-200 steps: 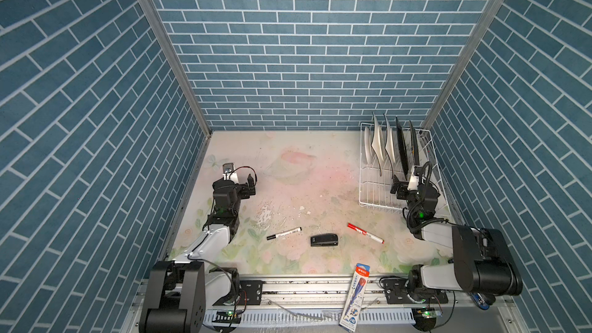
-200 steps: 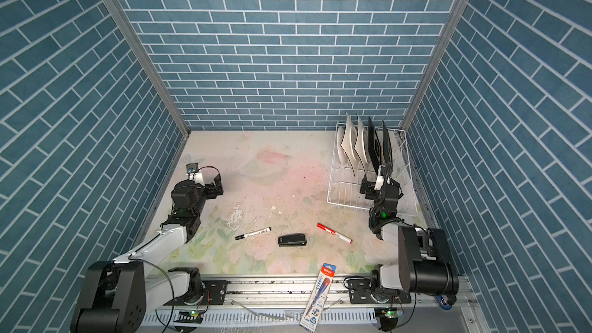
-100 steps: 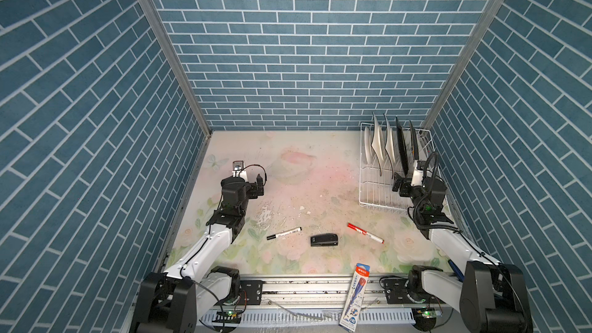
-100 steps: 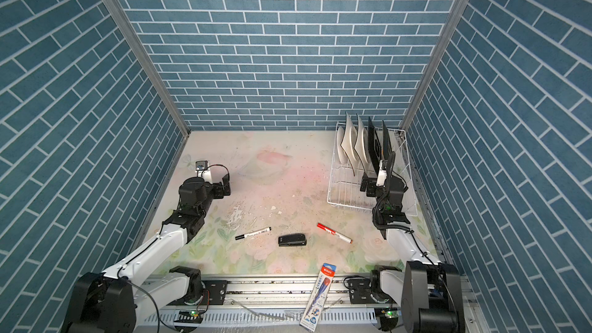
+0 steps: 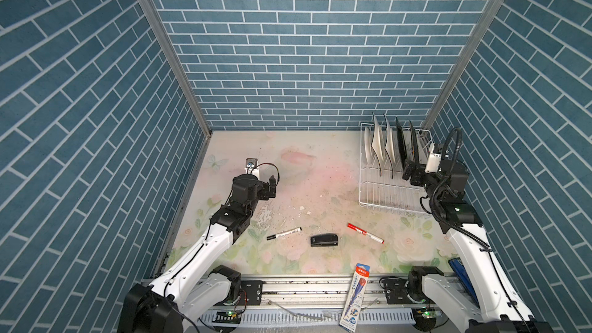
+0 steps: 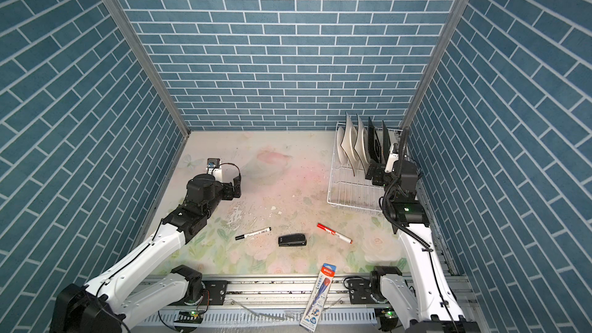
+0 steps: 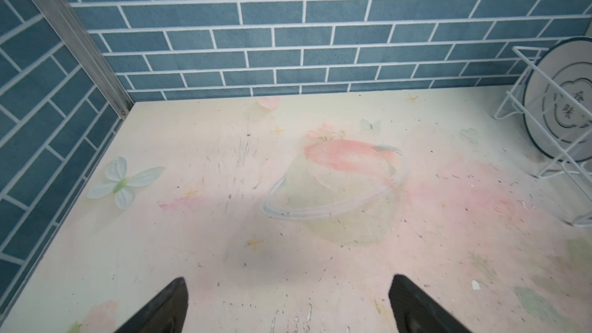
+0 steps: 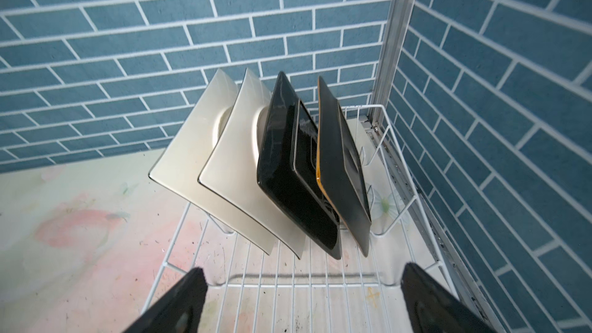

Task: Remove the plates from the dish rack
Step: 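Raise the right gripper above the rack while the left gripper moves toward it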

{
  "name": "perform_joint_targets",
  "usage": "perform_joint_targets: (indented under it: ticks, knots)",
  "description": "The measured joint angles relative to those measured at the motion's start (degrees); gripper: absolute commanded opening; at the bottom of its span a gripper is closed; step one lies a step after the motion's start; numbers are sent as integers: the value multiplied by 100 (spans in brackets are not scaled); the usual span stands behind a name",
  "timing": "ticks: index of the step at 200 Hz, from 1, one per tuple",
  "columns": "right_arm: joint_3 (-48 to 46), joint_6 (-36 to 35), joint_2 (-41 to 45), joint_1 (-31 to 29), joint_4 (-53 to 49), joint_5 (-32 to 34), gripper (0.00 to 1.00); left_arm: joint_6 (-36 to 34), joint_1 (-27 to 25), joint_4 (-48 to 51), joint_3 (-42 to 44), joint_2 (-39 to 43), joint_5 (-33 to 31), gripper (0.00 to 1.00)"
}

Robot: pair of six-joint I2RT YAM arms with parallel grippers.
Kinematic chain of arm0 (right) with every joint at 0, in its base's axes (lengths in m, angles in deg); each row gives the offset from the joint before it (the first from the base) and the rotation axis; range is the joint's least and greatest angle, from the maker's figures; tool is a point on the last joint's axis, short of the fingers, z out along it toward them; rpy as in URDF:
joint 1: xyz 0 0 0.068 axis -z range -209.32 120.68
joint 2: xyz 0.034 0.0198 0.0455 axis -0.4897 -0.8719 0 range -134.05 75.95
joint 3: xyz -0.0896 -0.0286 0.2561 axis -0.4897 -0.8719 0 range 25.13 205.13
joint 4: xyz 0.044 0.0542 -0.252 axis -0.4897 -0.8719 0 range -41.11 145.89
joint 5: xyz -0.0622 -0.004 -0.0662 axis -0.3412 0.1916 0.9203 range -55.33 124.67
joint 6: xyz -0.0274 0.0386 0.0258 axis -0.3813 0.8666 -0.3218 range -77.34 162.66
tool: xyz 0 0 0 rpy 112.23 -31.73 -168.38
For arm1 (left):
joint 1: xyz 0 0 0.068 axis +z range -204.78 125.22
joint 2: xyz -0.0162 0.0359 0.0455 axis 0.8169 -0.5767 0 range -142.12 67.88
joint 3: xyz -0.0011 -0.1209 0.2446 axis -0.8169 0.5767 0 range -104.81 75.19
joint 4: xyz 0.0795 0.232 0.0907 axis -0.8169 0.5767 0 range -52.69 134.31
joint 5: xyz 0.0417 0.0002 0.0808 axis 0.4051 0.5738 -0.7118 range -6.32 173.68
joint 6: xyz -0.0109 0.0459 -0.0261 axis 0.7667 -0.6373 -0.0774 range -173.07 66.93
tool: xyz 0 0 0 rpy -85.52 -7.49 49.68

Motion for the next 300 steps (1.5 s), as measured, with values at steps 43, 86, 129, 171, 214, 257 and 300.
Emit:
perform_joint_targets:
  ticks: [43,86,129,171,214,257,300]
  knots:
    - [1075,507,-452,-175,-1530,378,96,538,-173,398,-28,282,273,100]
    - [1816,752,-1008,-767,-2564,949,98,898,-229,612,-28,323,540,100]
    - [2715,866,-1838,-1467,-3021,1700,99,1266,-236,601,-28,138,876,100]
    - [3880,1226,-2973,-2334,-3587,3161,98,1462,-295,442,-33,-361,1060,100]
    - [4527,1482,-3762,-2566,-3805,3858,88,1558,-402,452,-247,-756,1169,100]
    - [5241,1547,-4483,-2566,-3884,4009,83,1620,-455,428,-411,-1062,1311,100]
    - [5899,1512,-5246,-2566,-3882,4100,72,1657,-457,404,-527,-1331,1419,100]
